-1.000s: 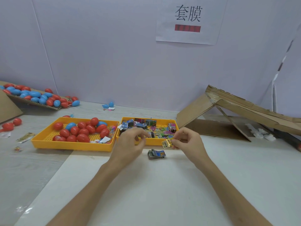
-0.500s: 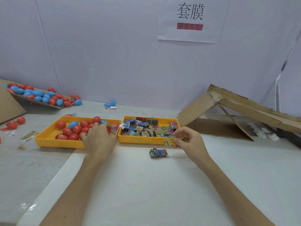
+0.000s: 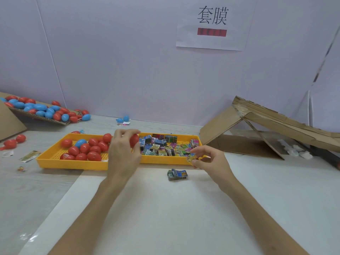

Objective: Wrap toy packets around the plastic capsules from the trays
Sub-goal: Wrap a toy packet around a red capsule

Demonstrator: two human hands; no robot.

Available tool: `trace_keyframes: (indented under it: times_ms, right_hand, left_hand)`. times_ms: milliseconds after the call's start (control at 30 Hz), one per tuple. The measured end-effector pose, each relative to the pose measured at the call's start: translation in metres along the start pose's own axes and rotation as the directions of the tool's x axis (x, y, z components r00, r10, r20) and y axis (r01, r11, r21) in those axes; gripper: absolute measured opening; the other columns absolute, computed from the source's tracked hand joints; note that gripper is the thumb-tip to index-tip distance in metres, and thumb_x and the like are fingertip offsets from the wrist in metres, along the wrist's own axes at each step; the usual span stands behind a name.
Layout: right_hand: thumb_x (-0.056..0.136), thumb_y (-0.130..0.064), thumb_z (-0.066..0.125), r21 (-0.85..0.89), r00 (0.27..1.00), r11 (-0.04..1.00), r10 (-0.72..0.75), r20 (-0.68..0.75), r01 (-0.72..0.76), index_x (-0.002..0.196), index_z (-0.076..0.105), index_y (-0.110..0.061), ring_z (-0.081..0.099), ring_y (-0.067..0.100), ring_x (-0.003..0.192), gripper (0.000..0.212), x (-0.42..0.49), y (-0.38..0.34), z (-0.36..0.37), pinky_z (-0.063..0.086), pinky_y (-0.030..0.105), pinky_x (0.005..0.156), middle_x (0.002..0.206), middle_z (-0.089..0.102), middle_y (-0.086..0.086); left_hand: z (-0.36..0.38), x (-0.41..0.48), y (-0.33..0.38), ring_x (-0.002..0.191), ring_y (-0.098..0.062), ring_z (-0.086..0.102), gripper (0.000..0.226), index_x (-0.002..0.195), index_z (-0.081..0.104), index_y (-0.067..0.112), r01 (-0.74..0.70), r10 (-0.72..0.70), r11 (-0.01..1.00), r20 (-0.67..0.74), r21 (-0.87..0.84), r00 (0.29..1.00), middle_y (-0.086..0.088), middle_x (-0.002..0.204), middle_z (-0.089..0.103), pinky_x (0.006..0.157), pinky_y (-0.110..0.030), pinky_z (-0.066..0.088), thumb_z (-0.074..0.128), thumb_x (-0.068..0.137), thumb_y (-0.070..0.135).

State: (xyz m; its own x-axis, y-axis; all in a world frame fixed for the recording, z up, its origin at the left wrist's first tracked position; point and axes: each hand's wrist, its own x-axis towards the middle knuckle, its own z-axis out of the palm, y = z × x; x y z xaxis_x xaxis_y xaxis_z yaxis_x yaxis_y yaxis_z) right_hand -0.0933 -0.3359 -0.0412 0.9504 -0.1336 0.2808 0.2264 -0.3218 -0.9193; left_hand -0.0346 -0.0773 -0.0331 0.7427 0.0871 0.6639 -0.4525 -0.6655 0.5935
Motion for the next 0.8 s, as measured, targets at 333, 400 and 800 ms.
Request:
trace_keyframes:
  times_ms: [333,400,800]
  right_hand:
    - [0.083,0.000,0.077,0.079,0.990,0.997,-0.010,0.142,-0.001,0.097,0.072,-0.016,0.072,0.020,0.066,0.022,-0.002,-0.001,0.005,0.052,0.022,0.064,0.081,0.075,0.006]
    - [0.082,0.000,0.078,0.104,0.985,0.995,-0.016,0.171,-0.002,0.097,0.072,-0.016,0.072,0.021,0.067,0.023,-0.004,-0.001,0.007,0.052,0.023,0.066,0.080,0.075,0.006]
    - [0.082,0.001,0.078,0.121,0.972,0.992,-0.054,0.228,0.027,0.096,0.073,-0.011,0.069,0.022,0.069,0.019,-0.007,-0.001,0.010,0.057,0.031,0.070,0.076,0.066,0.000]
  left_hand:
    - [0.033,-0.045,0.030,0.076,-0.011,0.048,0.021,0.105,0.065,0.022,-0.269,0.372,0.921,0.434,-0.282,0.821,0.009,0.098,0.041,0.062,-0.020,0.041,0.065,0.088,0.010]
    - [0.035,-0.046,0.030,0.076,-0.012,0.048,0.020,0.109,0.065,0.026,-0.269,0.373,0.921,0.433,-0.283,0.820,0.010,0.097,0.041,0.060,-0.023,0.042,0.070,0.090,0.023]
    - [0.034,-0.042,0.032,0.071,-0.013,0.049,0.011,0.093,0.072,0.024,-0.210,0.358,0.899,0.369,-0.384,0.858,0.012,0.085,0.048,0.058,-0.018,0.037,0.075,0.086,0.015]
